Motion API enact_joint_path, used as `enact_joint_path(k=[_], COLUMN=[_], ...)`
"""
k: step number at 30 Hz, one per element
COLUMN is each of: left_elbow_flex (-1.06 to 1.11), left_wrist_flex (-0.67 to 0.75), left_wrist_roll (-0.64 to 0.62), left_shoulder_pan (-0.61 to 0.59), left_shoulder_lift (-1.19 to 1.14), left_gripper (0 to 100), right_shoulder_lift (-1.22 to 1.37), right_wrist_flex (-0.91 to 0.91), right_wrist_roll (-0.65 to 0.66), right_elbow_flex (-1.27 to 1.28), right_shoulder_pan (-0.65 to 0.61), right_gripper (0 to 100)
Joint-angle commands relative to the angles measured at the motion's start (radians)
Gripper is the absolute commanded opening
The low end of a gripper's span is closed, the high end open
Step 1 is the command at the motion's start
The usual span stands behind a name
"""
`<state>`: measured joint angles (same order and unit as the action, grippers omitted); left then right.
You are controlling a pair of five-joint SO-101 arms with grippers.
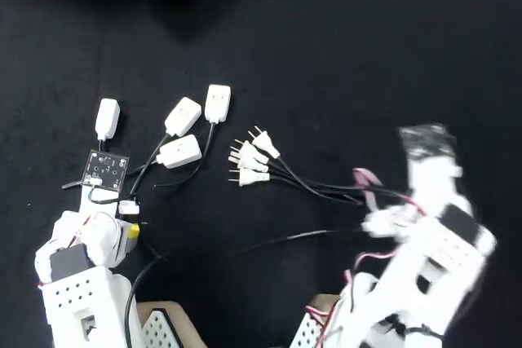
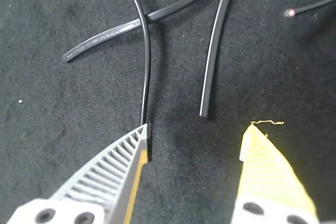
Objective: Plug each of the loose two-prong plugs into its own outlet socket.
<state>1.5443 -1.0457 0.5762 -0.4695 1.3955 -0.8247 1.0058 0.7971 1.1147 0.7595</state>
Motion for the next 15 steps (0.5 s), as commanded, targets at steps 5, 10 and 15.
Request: enact_joint_path(k=[5, 10, 15], left_elbow_flex=[-0.007, -0.007, -0.007], left_wrist_flex=[0.012, 0.012, 0.012], left_wrist_roll=[0.008, 0.008, 0.008], left_shoulder_pan=[0.013, 0.013, 0.013], left_shoulder_lift=[0.0, 0.0, 0.0], left_gripper=[28, 28, 28], right_shoulder_lift=[0.228, 0.522, 0.808], right_wrist_flex=[-0.428, -0.52, -0.43], right_wrist_roll=[0.133, 0.092, 0.084], right_elbow_flex=[-0.045, -0.274, -0.518], right_shoulder_pan=[0.279, 0.341, 0.396], right_gripper=[1.2, 1.2, 1.4])
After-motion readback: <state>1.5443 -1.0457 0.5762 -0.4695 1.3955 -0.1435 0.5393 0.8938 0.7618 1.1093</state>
